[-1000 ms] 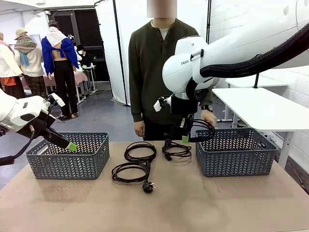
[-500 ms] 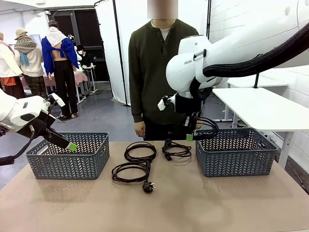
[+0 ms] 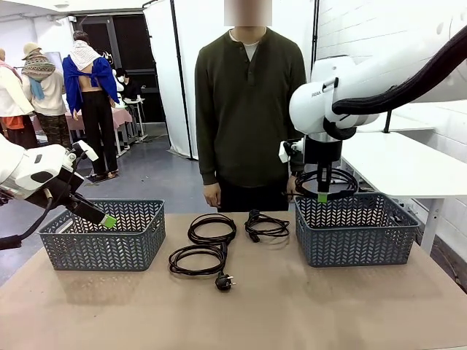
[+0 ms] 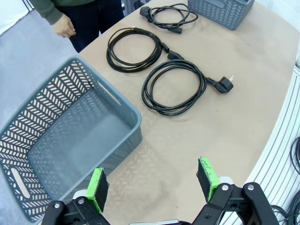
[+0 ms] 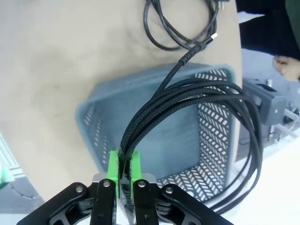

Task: Organize the cables according to human instructions.
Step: Pick up a bundle of cables and place it in the basket indicated by the human.

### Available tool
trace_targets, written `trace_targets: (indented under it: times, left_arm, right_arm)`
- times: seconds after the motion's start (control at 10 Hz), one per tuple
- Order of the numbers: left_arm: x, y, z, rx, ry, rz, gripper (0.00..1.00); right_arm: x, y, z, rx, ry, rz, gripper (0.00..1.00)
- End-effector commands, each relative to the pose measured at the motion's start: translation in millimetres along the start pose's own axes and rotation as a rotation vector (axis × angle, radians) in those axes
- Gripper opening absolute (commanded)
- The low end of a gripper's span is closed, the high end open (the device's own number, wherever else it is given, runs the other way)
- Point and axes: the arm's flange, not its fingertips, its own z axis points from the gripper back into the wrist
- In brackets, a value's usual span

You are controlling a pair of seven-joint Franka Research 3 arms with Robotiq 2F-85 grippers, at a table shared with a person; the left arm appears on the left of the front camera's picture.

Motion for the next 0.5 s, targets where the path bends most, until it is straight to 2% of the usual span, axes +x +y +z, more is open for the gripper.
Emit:
trace_targets:
  times: [0.0, 0.4]
  left_arm:
    - [-1, 1, -1, -0.006, -0.003, 0.017, 1.00]
    - [-1, 1, -1, -0.006, -0.003, 0.017, 1.00]
  right_arm:
    - [-13, -17, -6, -0.020, 0.006, 0.041, 0.00]
    - [-44, -32, -26, 0.018, 0.048, 0.114, 0.00]
